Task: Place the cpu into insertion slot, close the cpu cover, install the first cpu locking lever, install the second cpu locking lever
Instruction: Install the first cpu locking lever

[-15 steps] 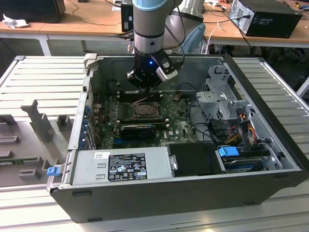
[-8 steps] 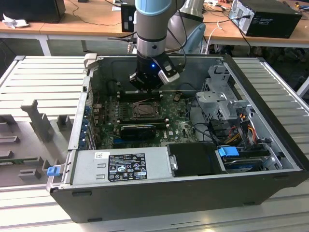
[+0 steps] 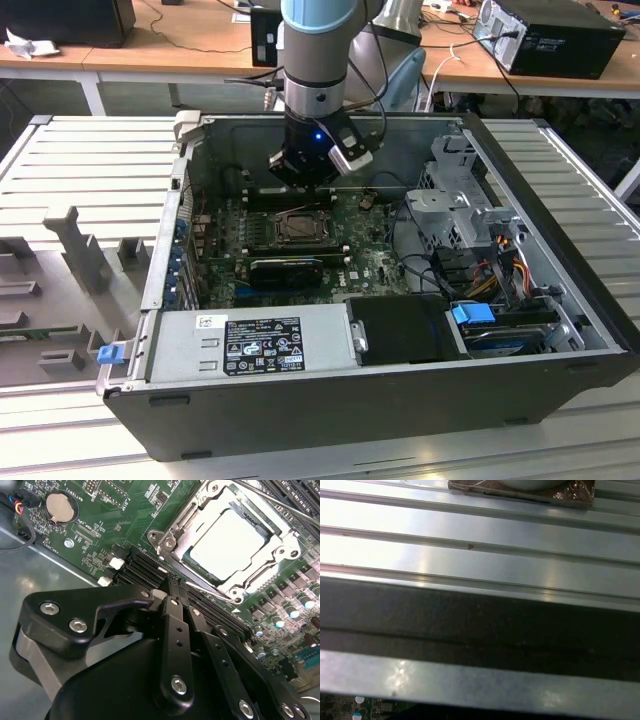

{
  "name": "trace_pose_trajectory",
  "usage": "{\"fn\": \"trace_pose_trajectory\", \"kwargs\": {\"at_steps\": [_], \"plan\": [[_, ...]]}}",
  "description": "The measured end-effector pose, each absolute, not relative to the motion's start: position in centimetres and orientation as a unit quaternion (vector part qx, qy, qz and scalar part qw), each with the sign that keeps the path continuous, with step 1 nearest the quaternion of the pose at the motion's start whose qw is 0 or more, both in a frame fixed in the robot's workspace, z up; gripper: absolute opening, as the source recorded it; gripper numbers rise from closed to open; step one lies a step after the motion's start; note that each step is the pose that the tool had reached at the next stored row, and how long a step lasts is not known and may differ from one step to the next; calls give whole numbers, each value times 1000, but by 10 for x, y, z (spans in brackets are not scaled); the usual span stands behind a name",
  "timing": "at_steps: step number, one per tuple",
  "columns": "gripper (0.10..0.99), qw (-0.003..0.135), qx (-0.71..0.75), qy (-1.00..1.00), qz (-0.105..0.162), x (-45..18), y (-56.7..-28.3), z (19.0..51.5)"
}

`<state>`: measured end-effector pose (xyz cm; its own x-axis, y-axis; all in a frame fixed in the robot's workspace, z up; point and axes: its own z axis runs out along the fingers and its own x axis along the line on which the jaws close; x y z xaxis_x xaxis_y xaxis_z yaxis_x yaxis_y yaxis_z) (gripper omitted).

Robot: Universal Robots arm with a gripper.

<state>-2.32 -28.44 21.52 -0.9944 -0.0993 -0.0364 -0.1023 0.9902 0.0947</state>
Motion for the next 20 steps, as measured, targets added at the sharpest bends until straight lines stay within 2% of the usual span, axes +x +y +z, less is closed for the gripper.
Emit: {"fn": "trace_pose_trajectory", "kwargs": {"at_steps": [20], "plan": [[106,16,-43,998,47,-23,-284,210]]}}
